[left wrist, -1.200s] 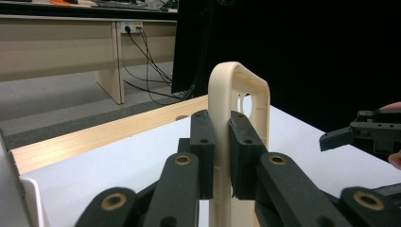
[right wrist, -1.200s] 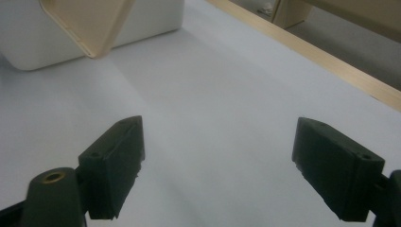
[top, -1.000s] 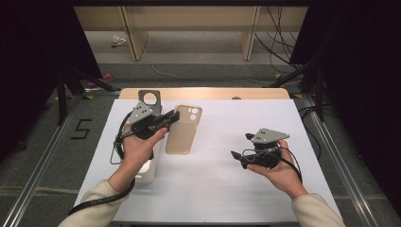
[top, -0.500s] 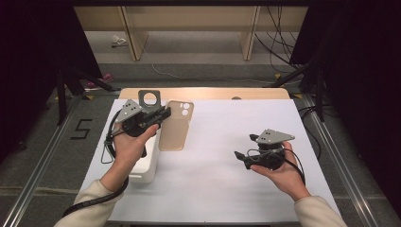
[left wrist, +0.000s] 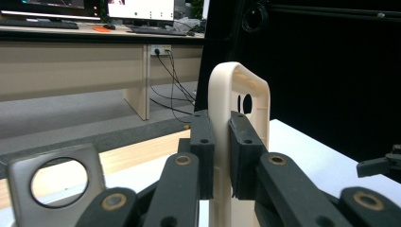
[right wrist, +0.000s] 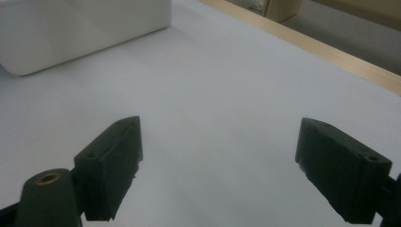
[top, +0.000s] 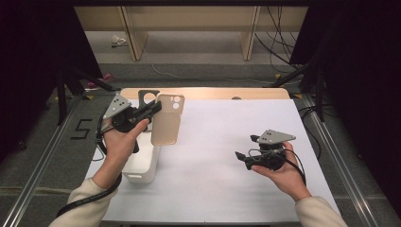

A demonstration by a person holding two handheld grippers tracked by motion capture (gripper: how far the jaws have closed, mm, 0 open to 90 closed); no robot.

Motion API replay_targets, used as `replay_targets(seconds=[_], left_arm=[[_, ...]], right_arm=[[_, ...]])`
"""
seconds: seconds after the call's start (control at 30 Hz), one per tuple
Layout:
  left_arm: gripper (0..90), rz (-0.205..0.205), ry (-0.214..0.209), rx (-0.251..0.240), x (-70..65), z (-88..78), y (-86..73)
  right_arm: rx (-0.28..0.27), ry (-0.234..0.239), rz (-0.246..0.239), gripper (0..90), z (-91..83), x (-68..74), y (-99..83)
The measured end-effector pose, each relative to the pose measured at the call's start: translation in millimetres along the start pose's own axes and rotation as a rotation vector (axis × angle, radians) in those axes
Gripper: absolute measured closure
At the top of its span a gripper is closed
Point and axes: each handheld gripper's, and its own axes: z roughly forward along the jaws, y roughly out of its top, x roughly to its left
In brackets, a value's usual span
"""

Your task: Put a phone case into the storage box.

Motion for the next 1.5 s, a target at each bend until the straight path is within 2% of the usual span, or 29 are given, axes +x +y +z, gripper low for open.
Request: replay_targets(seconds=[0.5,0.9,1.5], left_arm=[[81.8,-0.009,0.035,-0.019,16.6,-9.2,7.6],[81.8,-0.019,0.045,-0.021,28.2,-15.1,11.9],[81.8,-0.032,0.083,-0.020,46.1,-21.4,12.0]], right_arm=[[-0.005,0.000,0.015,16.3,-0.9,-2.5,-1.1],[-0.016,-0.004,0.029,16.3,-1.6,-3.7,-1.0],[-0.021,-0.004,0.039,16.2,-2.1,-5.0,-1.2]])
